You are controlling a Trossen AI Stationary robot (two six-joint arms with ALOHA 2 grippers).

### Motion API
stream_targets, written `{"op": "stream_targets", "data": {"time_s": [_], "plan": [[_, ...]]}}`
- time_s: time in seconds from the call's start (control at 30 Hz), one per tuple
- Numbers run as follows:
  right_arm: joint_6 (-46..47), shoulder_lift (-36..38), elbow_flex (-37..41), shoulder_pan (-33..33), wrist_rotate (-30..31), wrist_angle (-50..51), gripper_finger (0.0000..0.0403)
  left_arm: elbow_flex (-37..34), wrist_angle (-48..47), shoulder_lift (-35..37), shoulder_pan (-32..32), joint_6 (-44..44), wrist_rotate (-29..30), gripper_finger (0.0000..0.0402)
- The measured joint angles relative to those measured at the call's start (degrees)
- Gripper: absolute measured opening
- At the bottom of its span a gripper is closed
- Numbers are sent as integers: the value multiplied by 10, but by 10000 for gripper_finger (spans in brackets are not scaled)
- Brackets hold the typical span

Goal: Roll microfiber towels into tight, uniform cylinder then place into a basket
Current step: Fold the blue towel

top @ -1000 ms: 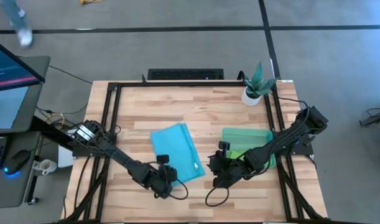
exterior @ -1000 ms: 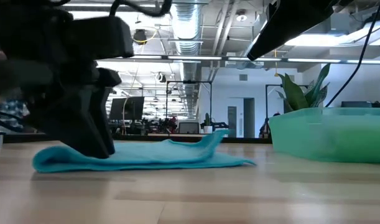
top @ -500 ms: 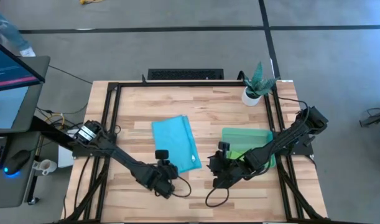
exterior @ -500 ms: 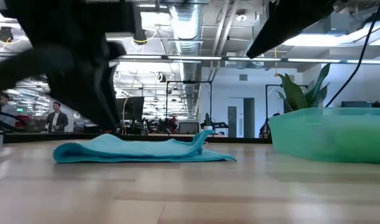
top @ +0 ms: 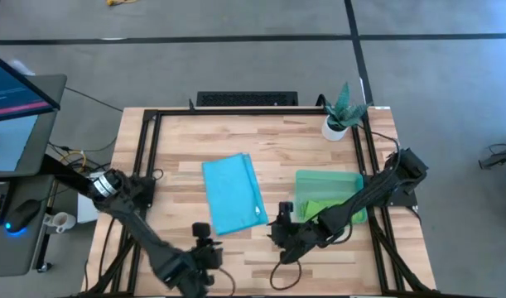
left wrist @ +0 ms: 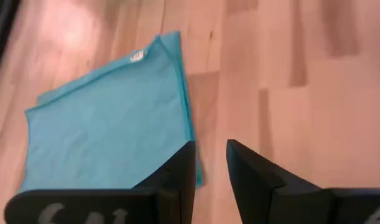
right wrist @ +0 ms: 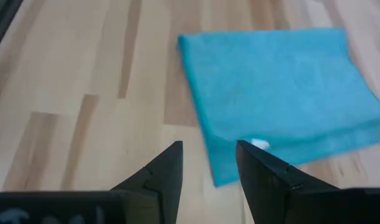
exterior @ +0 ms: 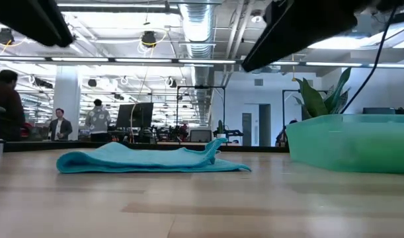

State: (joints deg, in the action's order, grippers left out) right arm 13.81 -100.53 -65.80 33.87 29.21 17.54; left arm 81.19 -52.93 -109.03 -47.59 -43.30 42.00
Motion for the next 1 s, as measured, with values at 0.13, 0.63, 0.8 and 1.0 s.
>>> {"op": "stream_targets", "data": {"time_s": [0.13,0.63,0.8,1.0], "plan": [[-61,-34,-14,9,4,-16,171,-11,4,0,-35,-72,71,83],[-28,-48,-44,-5,-25,-33,171,-38,40,-89,-17,-45,56,83],[-29,-48,-44,-19,-60,-30,171,-38,38,-102,17,-45,9,83],[-35,-48,-44,-41,-96,-32,171,-38,39,-102,48,-45,-31,100]]}}
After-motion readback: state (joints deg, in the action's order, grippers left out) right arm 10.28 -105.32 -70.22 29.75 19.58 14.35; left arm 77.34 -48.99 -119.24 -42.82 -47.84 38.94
